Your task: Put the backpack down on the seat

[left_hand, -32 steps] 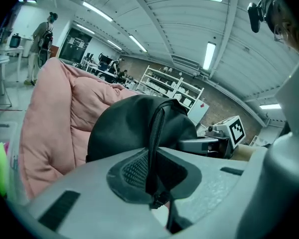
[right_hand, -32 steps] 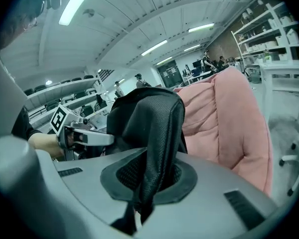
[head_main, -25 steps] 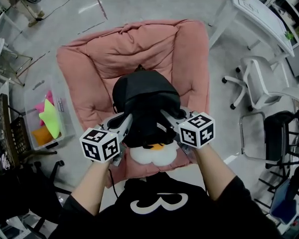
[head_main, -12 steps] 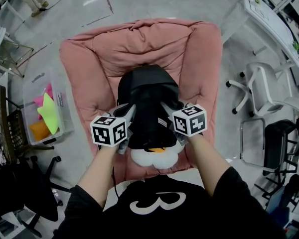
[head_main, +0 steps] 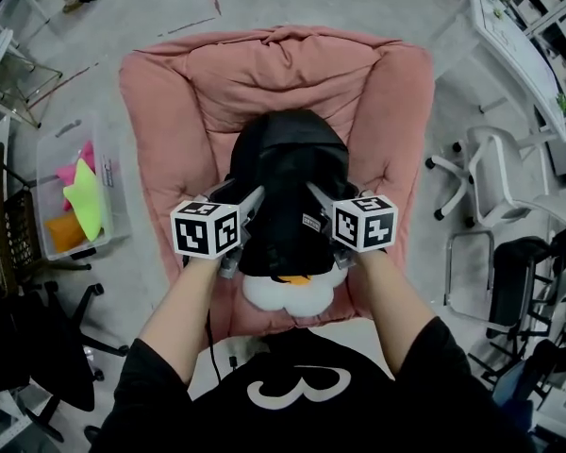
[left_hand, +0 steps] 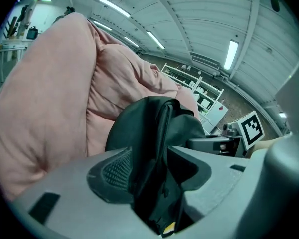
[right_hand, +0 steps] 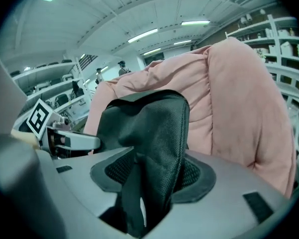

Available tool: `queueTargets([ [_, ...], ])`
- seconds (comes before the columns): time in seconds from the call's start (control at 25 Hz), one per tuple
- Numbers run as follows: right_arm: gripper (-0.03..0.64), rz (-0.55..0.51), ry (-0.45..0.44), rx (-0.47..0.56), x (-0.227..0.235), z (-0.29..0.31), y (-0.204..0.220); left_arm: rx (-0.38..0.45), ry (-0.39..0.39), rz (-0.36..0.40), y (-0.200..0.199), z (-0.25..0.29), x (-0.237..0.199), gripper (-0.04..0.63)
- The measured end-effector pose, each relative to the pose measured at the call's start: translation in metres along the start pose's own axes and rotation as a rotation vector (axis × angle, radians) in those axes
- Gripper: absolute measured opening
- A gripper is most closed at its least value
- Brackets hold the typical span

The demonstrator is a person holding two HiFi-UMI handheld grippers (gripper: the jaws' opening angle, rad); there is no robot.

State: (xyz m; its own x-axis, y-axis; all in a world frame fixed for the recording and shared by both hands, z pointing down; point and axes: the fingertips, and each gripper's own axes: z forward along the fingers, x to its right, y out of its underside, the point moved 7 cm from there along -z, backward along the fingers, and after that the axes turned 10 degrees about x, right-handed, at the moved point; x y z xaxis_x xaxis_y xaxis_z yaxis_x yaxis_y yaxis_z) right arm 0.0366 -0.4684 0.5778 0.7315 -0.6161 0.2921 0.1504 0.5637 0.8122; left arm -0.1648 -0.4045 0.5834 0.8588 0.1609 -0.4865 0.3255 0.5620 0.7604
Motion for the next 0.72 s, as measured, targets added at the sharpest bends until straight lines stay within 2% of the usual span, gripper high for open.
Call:
queueTargets([
  [0.16,0.275,0.030,0.047,0.060,0.005,-0.026,-0.001,0.009,-0.016,-0.030,0.008,-0.020,0.002,0.266],
  [0.28,0.276,0.047,0.072,0.079,0.008,-0.045,0.001,0.003,-0.028,-0.062,0.014,-0.039,0.003,0.290],
  [0.4,0.276,0.041,0.059,0.095,-0.001,-0.074,0.004,0.017,-0.030,-0.080,0.023,-0.059,0.010,0.296],
  [0.48,0.276,0.008,0.007,0.109,-0.018,-0.094,0.004,0.039,-0.019,-0.093,0.027,-0.073,0.019,0.296],
  [0.6,0.273,-0.030,-0.121,0.110,-0.053,-0.128,0.006,0.056,0.009,-0.080,0.030,-0.103,0.044,0.295],
  [0.68,0.267,0.004,-0.195,0.120,-0.078,-0.157,0.006,0.050,0.058,-0.045,0.032,-0.127,0.071,0.291],
  [0.72,0.241,0.025,-0.227,0.136,-0.092,-0.172,0.004,0.047,0.102,-0.029,0.031,-0.140,0.086,0.284],
])
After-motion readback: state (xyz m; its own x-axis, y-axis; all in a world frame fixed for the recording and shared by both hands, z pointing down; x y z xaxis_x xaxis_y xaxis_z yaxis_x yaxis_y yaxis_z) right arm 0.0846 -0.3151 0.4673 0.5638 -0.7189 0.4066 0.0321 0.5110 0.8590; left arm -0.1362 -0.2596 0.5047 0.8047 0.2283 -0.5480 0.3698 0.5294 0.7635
